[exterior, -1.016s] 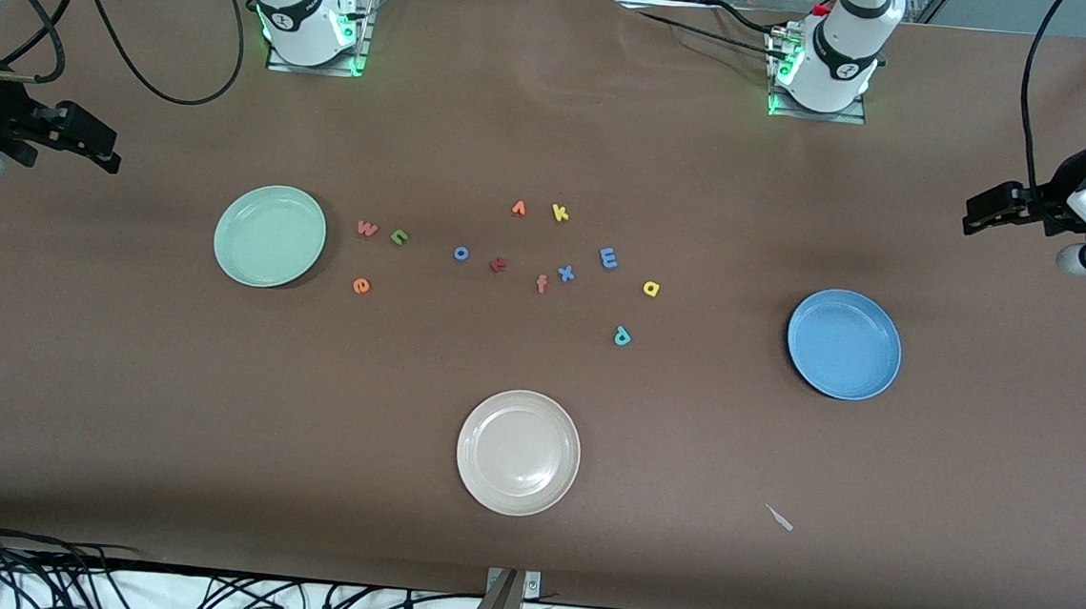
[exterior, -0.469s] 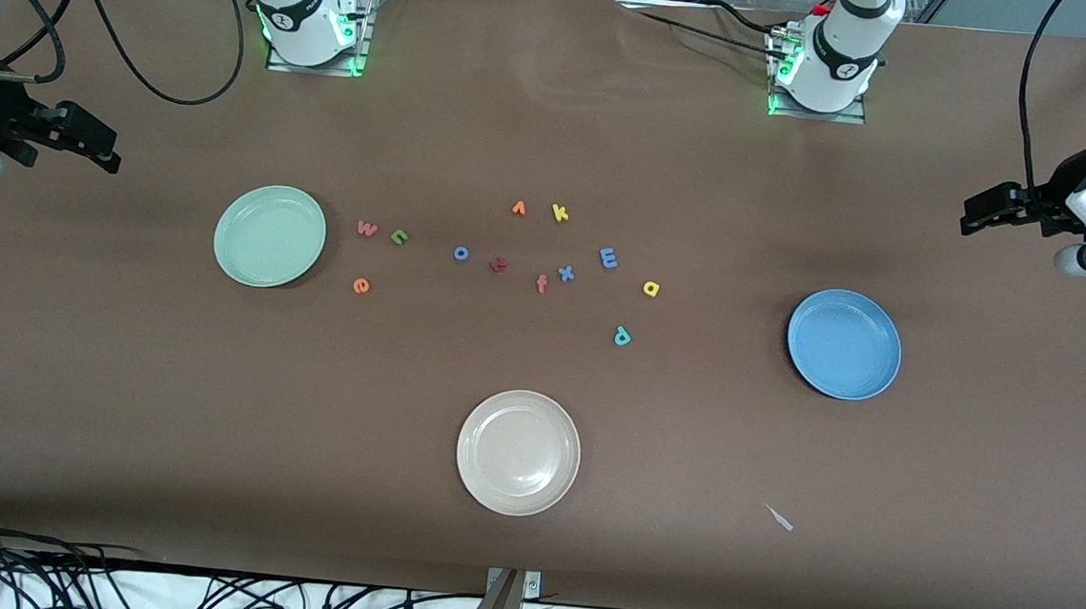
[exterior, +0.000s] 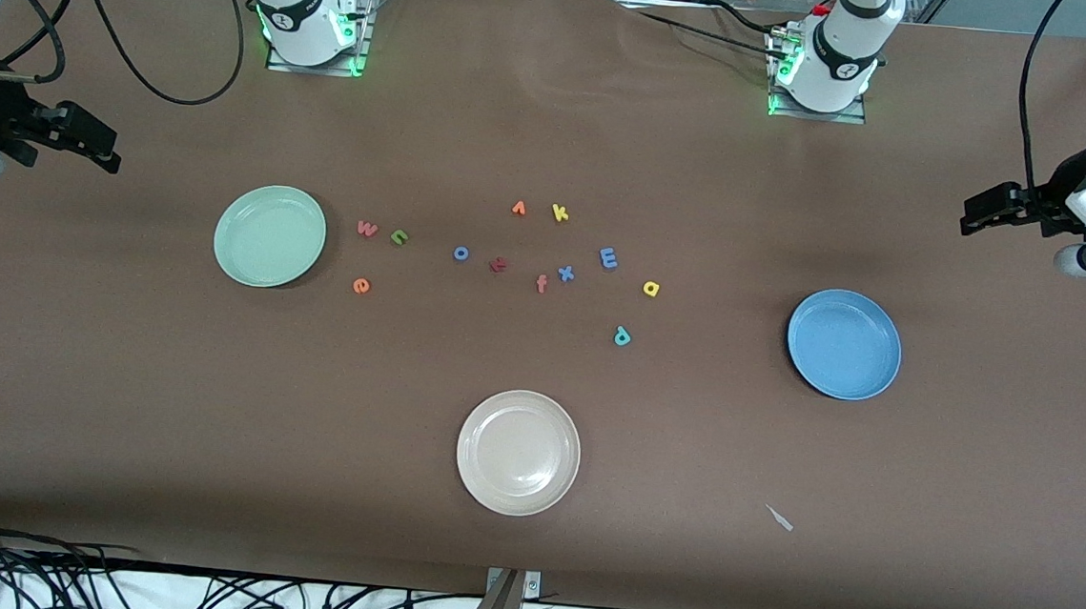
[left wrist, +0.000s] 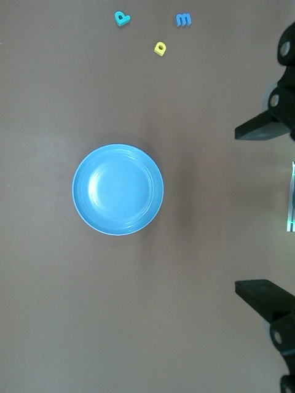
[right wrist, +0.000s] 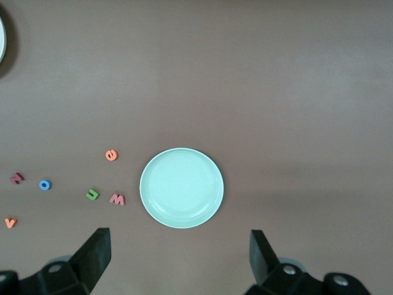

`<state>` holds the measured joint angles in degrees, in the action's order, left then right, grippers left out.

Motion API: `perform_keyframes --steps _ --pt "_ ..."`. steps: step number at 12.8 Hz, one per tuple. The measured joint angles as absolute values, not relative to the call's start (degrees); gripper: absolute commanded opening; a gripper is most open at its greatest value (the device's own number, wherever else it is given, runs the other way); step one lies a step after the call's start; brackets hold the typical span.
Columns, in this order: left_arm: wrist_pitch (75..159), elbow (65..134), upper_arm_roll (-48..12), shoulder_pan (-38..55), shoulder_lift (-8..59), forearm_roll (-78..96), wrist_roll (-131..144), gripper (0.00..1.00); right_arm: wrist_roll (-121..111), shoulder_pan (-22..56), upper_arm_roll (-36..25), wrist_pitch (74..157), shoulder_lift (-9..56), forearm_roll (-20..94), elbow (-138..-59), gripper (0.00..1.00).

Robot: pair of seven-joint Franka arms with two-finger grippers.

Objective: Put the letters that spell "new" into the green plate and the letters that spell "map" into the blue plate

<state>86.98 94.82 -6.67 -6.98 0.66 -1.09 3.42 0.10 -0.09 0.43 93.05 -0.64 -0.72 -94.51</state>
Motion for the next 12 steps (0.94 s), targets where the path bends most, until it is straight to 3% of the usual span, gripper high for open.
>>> perform_keyframes --steps 12 --pt "87.84 94.84 -6.67 -6.98 0.68 -1.09 3.28 1.0 0.11 -0.09 0.43 93.03 -0.64 -0.72 -94.51 1.0"
